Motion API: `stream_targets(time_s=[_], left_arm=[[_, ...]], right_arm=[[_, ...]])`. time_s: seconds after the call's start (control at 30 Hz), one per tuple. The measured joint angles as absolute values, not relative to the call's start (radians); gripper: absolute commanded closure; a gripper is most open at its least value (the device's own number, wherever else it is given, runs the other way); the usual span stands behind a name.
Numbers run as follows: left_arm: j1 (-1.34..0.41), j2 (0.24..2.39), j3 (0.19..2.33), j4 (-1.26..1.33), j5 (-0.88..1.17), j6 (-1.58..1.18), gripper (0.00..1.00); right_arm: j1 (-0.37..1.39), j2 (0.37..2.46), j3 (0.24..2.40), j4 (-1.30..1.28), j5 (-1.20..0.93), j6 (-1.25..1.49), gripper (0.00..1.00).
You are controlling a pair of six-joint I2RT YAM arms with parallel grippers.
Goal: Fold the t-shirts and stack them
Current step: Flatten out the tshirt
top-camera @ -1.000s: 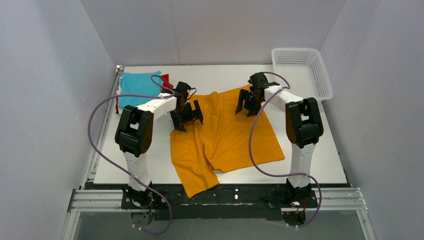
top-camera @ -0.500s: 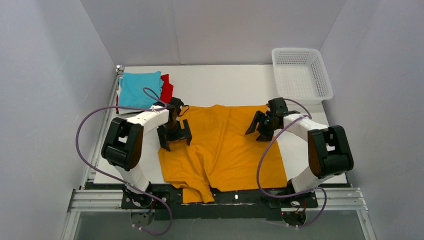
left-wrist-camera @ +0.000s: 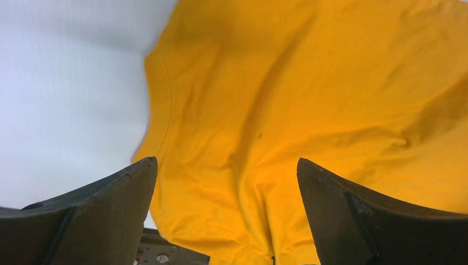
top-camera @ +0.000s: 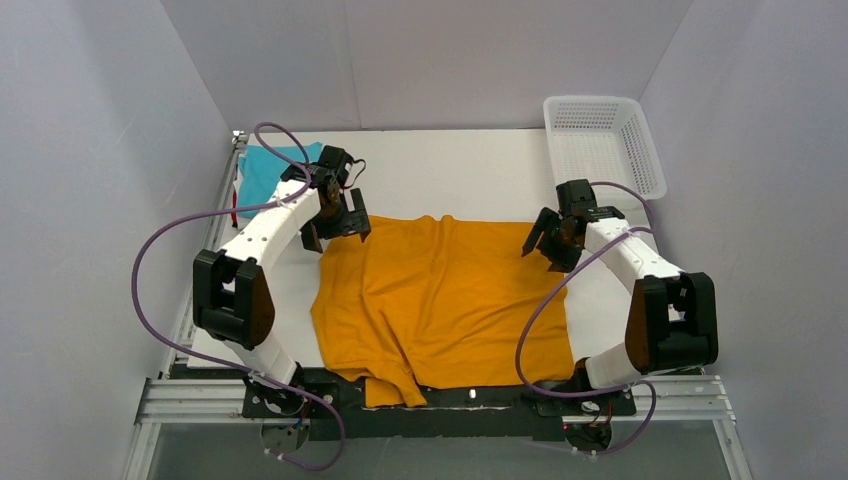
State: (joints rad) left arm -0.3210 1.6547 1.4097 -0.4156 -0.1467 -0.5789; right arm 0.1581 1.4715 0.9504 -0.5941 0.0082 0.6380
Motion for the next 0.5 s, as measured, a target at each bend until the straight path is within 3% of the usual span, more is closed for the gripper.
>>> stream_targets(time_s=[0.23,0.5], left_arm=[[-0.297,1.817,1.505,-0.4,-0.067,-0.542,0.0],[-0.322,1.785,1.162,-0.251,0.161,-0.598,0.0]], right_arm=[[0.219,1.424,0.976,-0.529,-0.054,0.55,0.24],[0.323,1.466,0.896,-0.489,-0.146,0.57,0.25]])
